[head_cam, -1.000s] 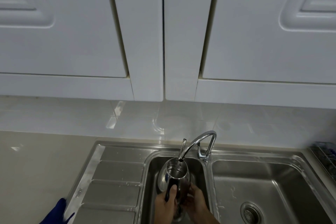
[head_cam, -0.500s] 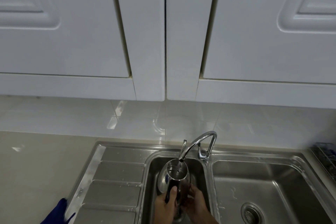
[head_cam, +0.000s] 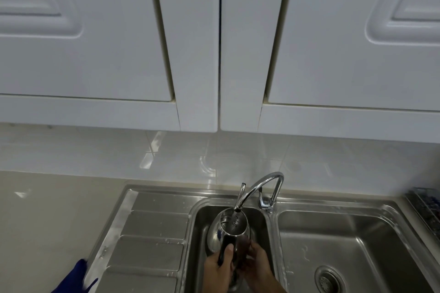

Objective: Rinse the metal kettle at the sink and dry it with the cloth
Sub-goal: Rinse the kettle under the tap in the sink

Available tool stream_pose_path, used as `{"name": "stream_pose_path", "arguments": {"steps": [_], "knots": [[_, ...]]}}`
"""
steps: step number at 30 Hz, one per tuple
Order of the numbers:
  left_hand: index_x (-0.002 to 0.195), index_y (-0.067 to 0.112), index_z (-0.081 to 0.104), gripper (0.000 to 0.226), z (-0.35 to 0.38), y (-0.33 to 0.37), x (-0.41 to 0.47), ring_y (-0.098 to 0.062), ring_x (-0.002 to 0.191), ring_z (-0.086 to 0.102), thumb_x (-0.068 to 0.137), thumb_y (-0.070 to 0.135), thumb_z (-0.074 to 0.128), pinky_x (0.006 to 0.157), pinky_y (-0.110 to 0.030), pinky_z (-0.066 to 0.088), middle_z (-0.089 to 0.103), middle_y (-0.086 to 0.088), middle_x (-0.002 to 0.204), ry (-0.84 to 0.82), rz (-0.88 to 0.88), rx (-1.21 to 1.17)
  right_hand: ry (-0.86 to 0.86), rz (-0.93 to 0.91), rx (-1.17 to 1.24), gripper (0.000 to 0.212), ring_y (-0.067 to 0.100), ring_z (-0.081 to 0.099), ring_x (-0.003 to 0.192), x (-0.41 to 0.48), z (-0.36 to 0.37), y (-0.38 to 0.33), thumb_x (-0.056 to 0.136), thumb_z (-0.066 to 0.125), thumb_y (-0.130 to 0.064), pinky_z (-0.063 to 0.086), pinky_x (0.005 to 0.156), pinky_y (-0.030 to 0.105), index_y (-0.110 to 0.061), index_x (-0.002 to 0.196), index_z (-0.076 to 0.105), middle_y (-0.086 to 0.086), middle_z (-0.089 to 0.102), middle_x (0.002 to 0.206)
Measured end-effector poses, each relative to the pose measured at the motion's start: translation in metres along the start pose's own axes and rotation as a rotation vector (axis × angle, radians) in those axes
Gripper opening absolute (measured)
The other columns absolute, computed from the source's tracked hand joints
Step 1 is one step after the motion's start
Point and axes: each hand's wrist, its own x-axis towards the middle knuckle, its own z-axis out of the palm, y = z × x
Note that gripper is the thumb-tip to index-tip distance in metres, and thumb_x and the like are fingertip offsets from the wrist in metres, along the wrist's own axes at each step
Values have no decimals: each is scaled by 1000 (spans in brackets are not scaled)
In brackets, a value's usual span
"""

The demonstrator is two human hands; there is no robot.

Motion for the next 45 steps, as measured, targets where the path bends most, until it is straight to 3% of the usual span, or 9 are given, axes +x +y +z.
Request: {"name": "stream_pose_path", "arguments": {"steps": [14, 19, 23, 27, 30, 36, 40, 45], "knots": [[36, 14, 53, 60, -1, -2, 2, -14, 38, 48, 93, 27, 70, 52, -26, 39, 52, -6, 39, 33, 10, 20, -12, -19, -16, 41, 39, 61, 93, 4, 0, 1, 96, 50, -36, 50, 68, 41, -3, 115, 66, 24, 67, 104], [34, 16, 52, 62, -3, -3, 4, -12, 39, 48, 91, 26, 71, 54, -28, 40, 51, -4, 38, 38, 14, 45, 3, -33, -22, 41, 39, 60, 99, 4, -2, 5, 96, 51, -37, 50, 70, 40, -6, 117, 66, 23, 65, 113], [33, 16, 52, 62, -2, -4, 5, -11, 37, 48, 92, 24, 71, 55, -27, 41, 51, -3, 37, 25, 21, 49, -2, -78, -33, 50, 39, 62, 106, 6, -3, 14, 82, 64, -42, 55, 74, 42, -14, 124, 63, 21, 64, 121], [34, 15, 51, 62, -2, -4, 5, -12, 37, 48, 92, 24, 71, 53, -26, 40, 51, -3, 37, 25, 27, 42, 27, -19, -28, 41, 38, 61, 95, 2, -4, 6, 94, 54, -38, 51, 69, 41, -5, 117, 65, 23, 65, 110], [36, 15, 51, 60, -1, -6, 4, -14, 42, 50, 92, 23, 71, 54, -27, 40, 52, -5, 39, 13, 30, 27, 67, -26, -33, 48, 42, 61, 110, 4, -4, 6, 91, 56, -43, 55, 71, 41, -7, 122, 66, 24, 64, 122], [39, 16, 55, 56, -2, -9, 6, -15, 46, 53, 90, 33, 71, 56, -30, 42, 53, -5, 42, -12, -15, 36, 85, 3, -21, 46, 38, 61, 96, -3, -3, 2, 93, 53, -40, 53, 71, 40, -5, 120, 66, 25, 65, 115], [39, 16, 54, 56, -2, -6, 3, -16, 48, 54, 90, 31, 72, 57, -30, 43, 53, -5, 42, -10, -18, 32, 76, -8, -16, 45, 41, 61, 111, -12, -1, 3, 91, 55, -42, 54, 73, 40, -10, 119, 69, 22, 66, 121], [40, 15, 55, 56, -2, -6, 1, -17, 46, 56, 90, 35, 71, 57, -31, 44, 54, -5, 41, -3, -30, 47, 54, -15, 7, 44, 40, 62, 105, -19, -1, 2, 92, 54, -42, 53, 76, 42, -10, 119, 69, 22, 67, 118]]}}
